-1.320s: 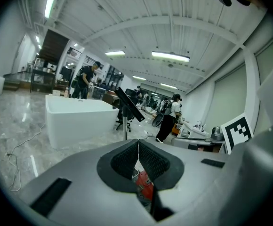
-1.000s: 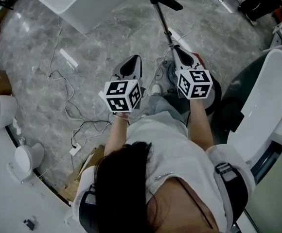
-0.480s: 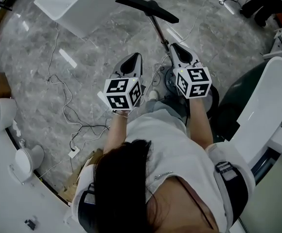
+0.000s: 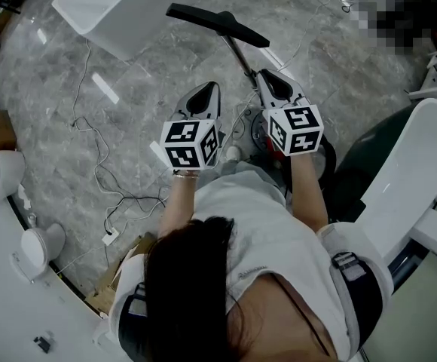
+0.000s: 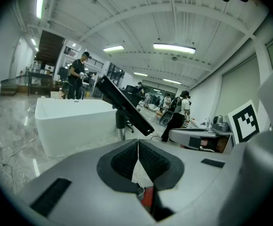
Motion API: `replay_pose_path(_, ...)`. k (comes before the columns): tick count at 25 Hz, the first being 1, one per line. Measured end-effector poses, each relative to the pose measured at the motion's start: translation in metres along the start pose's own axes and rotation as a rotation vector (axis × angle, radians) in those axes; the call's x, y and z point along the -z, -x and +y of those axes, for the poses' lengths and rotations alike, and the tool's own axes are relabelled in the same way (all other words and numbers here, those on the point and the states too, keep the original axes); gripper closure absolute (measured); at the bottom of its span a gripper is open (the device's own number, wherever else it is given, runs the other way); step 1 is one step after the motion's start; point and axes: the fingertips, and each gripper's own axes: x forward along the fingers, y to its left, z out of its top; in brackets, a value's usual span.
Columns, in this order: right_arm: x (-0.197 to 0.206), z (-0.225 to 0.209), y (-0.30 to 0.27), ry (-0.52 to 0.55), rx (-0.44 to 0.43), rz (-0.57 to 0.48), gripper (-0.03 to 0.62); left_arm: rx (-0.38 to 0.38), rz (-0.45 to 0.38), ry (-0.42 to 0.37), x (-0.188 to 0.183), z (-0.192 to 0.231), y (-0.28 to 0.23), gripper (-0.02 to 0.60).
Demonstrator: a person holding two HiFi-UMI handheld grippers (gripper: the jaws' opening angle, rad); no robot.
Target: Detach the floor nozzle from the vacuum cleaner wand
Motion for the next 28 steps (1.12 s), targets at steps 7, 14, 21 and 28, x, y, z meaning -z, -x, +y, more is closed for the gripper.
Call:
replay_pose_path(7,-0.011,-0.003,-0.001,0.02,-0.012,-0.017,0.579,-0.014,-0.004,-0.022,-0.006,-0.005,-0.01,0.577)
replay_pose_path(14,-0.011,0.0,-0.003,0.036,-0.022,-0.003,0.577,-0.015,-0.003,-0.03,-0.007,-0.008,-0.013,0.577)
replay_pose_path(21,-0.013,-0.001,-0.005,0.052,-0.009,-0.001,0.575,-0.014,-0.006,-0.043,-0.007,-0.003,-0.017,0.577)
replay_pose_path(28,-0.02,0.002,-0.01,0.08,-0.015,-0.005,0.506,-0.006,-0.011,-0.039,-0.01,0.005,-0.025,0.577)
